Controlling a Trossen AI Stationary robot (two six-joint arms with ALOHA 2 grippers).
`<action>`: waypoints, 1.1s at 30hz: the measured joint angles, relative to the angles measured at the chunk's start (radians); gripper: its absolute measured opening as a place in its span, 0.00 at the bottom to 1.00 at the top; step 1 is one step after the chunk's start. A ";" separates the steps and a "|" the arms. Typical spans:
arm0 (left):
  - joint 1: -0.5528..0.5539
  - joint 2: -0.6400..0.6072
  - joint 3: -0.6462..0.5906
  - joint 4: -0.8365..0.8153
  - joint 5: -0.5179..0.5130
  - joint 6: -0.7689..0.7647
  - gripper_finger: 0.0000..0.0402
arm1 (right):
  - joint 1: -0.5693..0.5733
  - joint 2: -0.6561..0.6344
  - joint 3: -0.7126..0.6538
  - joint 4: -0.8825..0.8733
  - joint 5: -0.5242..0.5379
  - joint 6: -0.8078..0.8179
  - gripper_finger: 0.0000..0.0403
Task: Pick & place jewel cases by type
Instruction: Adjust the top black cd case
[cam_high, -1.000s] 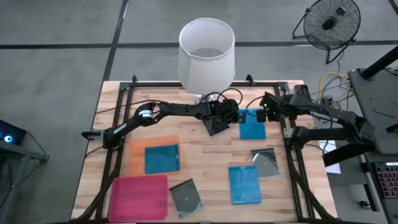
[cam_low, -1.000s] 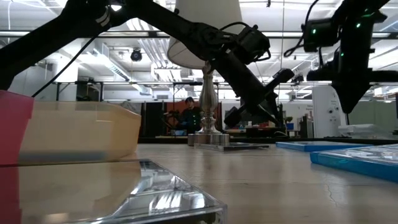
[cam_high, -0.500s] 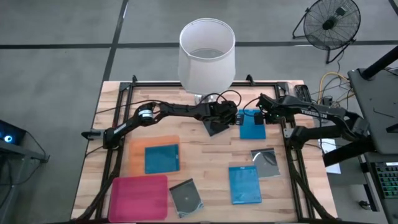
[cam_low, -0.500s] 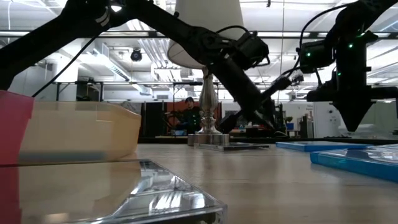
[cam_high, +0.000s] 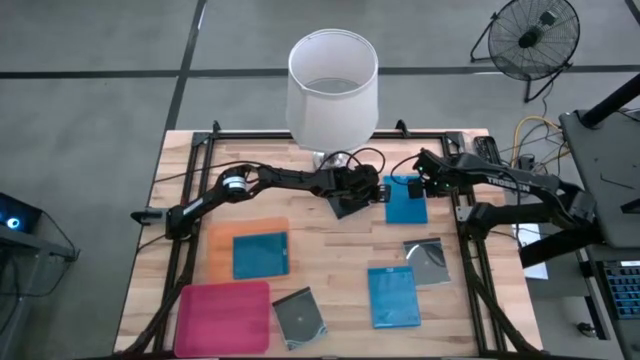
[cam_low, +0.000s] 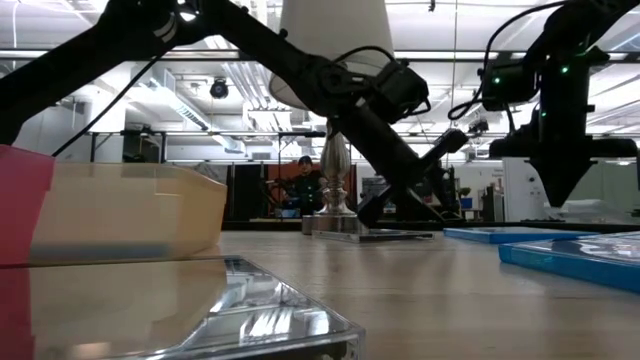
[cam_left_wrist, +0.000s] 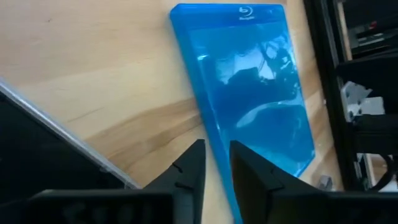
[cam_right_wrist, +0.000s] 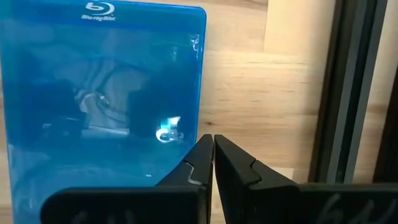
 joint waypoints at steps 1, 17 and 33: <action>0.000 0.000 0.000 0.006 0.000 0.000 0.17 | 0.000 -0.003 0.000 0.000 0.000 0.001 0.02; 0.001 0.038 0.000 0.086 0.049 -0.063 0.44 | 0.000 -0.017 0.001 -0.001 0.000 0.003 0.02; 0.006 0.043 0.009 0.117 0.050 -0.053 0.45 | 0.000 -0.017 0.001 -0.011 -0.018 0.007 0.02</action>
